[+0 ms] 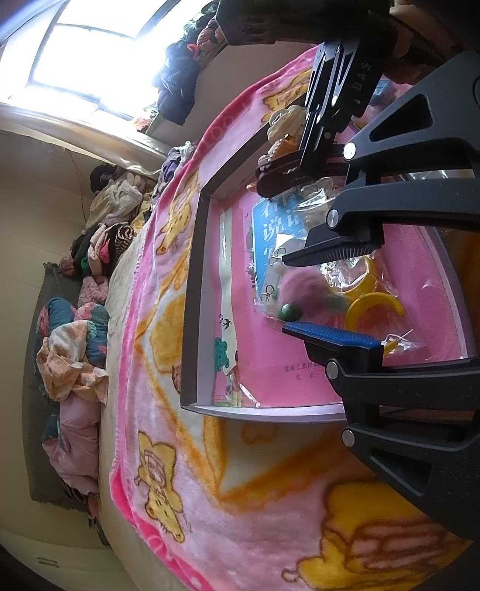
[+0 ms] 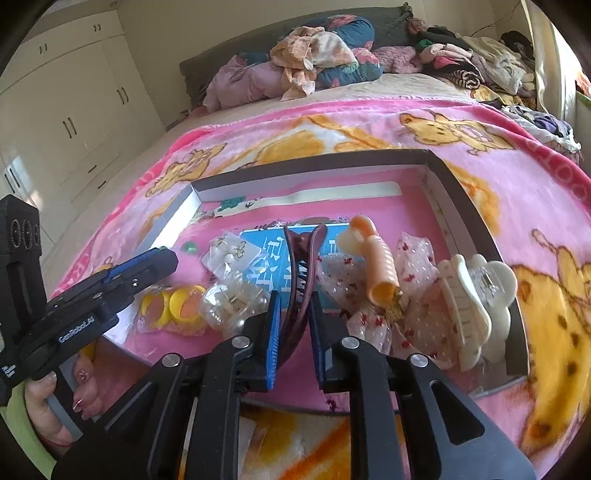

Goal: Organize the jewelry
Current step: 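Carry the pompom tie and maroon clip into the box and open both tools, then withdraw both tools from the box toward the remaining items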

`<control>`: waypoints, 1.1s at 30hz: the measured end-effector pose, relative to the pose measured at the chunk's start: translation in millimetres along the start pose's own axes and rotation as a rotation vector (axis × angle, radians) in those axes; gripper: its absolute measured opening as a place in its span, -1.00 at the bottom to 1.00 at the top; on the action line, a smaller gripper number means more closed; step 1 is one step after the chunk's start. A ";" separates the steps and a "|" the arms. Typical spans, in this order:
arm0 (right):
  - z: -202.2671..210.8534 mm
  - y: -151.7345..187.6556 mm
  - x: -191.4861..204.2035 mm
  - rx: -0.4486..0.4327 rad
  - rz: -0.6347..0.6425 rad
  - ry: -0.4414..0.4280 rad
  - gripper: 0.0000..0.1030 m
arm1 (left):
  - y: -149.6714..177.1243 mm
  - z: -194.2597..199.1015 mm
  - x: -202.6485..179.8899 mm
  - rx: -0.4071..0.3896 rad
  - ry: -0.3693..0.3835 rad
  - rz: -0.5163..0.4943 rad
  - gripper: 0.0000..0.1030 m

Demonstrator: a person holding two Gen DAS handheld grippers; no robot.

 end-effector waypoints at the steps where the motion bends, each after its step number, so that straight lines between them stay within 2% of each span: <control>1: 3.1 0.3 -0.7 -0.007 -0.001 0.001 -0.68 | 0.4 0.4 -0.1 0.001 0.000 -0.001 -0.51; 15: 47.5 1.8 -6.7 -0.089 -0.039 0.007 -0.26 | 3.8 12.7 -7.2 -0.004 0.005 -0.003 -0.21; 22: 68.8 5.2 -3.1 -0.132 -0.033 0.028 0.12 | 2.0 25.7 -11.8 -0.021 0.011 -0.001 0.12; 24: 74.9 6.7 -1.6 -0.145 -0.024 0.039 0.16 | 3.3 29.8 -14.2 -0.023 0.012 -0.004 0.19; 27: 83.7 8.6 -1.2 -0.167 -0.019 0.055 0.38 | 5.1 35.2 -16.2 -0.028 0.010 -0.008 0.35; 29: 89.8 9.7 -1.9 -0.177 -0.017 0.061 0.40 | 5.5 38.0 -17.1 -0.030 0.008 -0.008 0.42; 31: 96.1 11.1 -2.5 -0.186 -0.019 0.067 0.43 | 6.2 43.0 -18.5 -0.039 -0.003 -0.017 0.58; 33: 103.0 13.2 -4.1 -0.199 -0.018 0.076 0.54 | 6.3 48.2 -20.2 -0.049 -0.008 -0.022 0.69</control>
Point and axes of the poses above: each gripper's, at about its wrist camera, not at the fingertips, and z roughly against the way its jaws point, x to its left, y to its underside, the point moved 9 cm from there along -z, roughly the way its jaws point, and after that the axes turned 1 degree about -z, right-handed, at the moved point
